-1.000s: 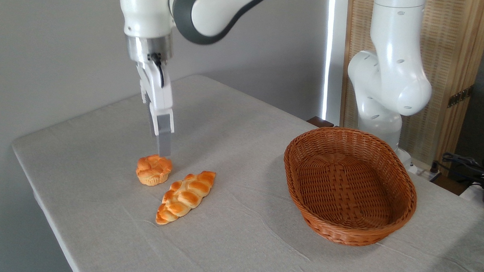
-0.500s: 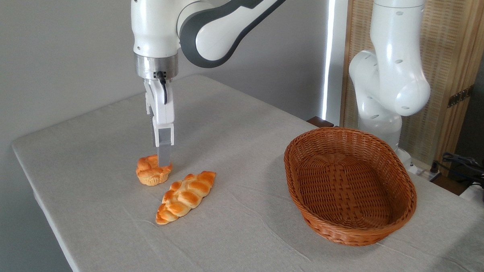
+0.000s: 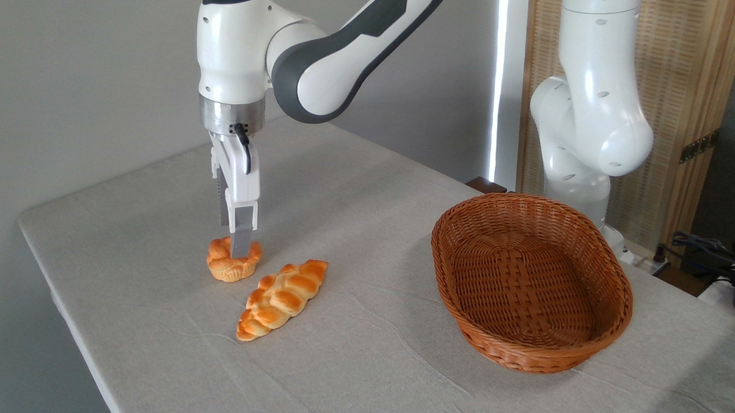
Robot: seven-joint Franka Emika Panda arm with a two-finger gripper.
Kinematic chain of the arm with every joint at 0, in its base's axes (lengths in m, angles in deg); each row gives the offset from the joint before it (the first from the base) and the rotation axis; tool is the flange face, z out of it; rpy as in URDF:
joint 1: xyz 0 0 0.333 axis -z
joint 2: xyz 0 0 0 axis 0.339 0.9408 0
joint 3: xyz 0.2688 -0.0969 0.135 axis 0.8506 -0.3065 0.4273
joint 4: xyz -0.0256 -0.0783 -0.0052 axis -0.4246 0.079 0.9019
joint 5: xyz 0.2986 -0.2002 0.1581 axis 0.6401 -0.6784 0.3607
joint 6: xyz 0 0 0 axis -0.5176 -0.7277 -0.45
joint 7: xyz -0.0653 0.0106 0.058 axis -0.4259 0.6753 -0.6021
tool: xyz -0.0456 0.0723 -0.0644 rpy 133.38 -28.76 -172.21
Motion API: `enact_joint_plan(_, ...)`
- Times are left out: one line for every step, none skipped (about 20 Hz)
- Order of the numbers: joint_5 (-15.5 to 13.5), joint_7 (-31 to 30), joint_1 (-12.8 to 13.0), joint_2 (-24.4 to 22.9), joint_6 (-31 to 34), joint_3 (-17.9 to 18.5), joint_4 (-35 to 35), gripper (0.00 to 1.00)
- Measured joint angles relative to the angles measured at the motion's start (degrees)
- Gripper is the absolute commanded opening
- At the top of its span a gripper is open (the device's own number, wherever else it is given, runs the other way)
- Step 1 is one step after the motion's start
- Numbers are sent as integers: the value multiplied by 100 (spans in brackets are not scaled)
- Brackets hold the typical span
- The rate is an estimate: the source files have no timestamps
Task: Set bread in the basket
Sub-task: 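Close the gripper fingers around the small round bread roll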
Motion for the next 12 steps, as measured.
enact_joint_plan(0,15,8,5,0,0,0,100)
enact_joint_plan(0,52,18,8,0,0,-4,100)
enact_joint_plan(0,99,25,15,0,0,-12,100)
enact_joint_plan(0,149,29,28,-1,0,-20,100)
enact_joint_plan(0,198,31,51,-9,0,-28,100)
enact_joint_plan(0,224,31,81,-50,0,-40,100)
enact_joint_plan(0,241,32,113,-124,0,-54,100)
enact_joint_plan(0,252,34,144,-193,0,-67,100)
enact_joint_plan(0,261,34,165,-232,0,-76,100)
enact_joint_plan(0,277,35,176,-248,0,-79,100)
enact_joint_plan(0,290,35,181,-254,0,-79,91)
enact_joint_plan(0,296,36,181,-254,0,-79,80)
